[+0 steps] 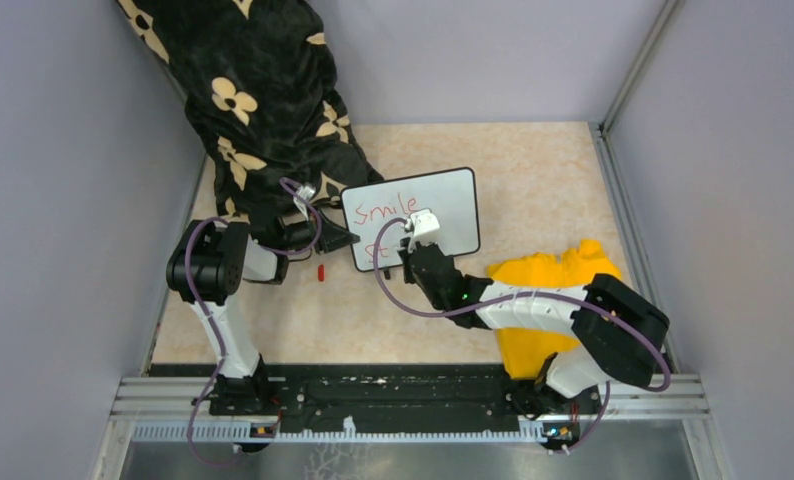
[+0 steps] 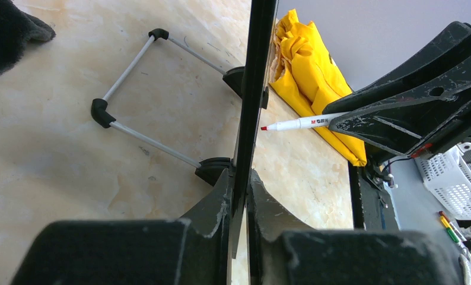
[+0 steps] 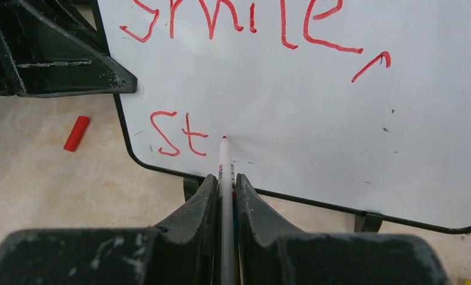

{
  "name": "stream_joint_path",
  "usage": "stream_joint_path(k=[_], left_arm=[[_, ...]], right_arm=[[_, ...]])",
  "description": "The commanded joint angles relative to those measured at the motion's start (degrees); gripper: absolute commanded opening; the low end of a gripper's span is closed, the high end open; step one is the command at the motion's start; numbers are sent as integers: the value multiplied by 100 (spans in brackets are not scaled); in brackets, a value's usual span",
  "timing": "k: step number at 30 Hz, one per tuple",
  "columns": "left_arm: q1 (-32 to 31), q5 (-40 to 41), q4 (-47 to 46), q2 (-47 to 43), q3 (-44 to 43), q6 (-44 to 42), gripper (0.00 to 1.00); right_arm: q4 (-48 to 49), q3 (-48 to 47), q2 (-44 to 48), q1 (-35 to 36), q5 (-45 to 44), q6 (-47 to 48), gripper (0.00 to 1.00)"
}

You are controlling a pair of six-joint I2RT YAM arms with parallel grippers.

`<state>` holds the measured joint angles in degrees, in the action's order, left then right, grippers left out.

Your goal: Write a sentence on the whiteboard

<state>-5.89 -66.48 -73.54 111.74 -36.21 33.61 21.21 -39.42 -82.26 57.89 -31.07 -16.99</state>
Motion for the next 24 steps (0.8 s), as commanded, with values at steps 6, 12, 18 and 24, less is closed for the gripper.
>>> stream_joint_path(k=[6,12,18,24], left_arm=[[-35,99,469,120,15,-100,0],[-35,100,472,125,4,-100,0],[-35,100,472,128,1,-100,0],[-35,100,472,128,6,-98,0]], right_arm=[[228,-407,-169,-75,-173,83,0],[287,-444,-248,-75,-23,100,0],[151,-429,-365,-74,122,48,0],[7,-260,-355,-74,162,-71,0]])
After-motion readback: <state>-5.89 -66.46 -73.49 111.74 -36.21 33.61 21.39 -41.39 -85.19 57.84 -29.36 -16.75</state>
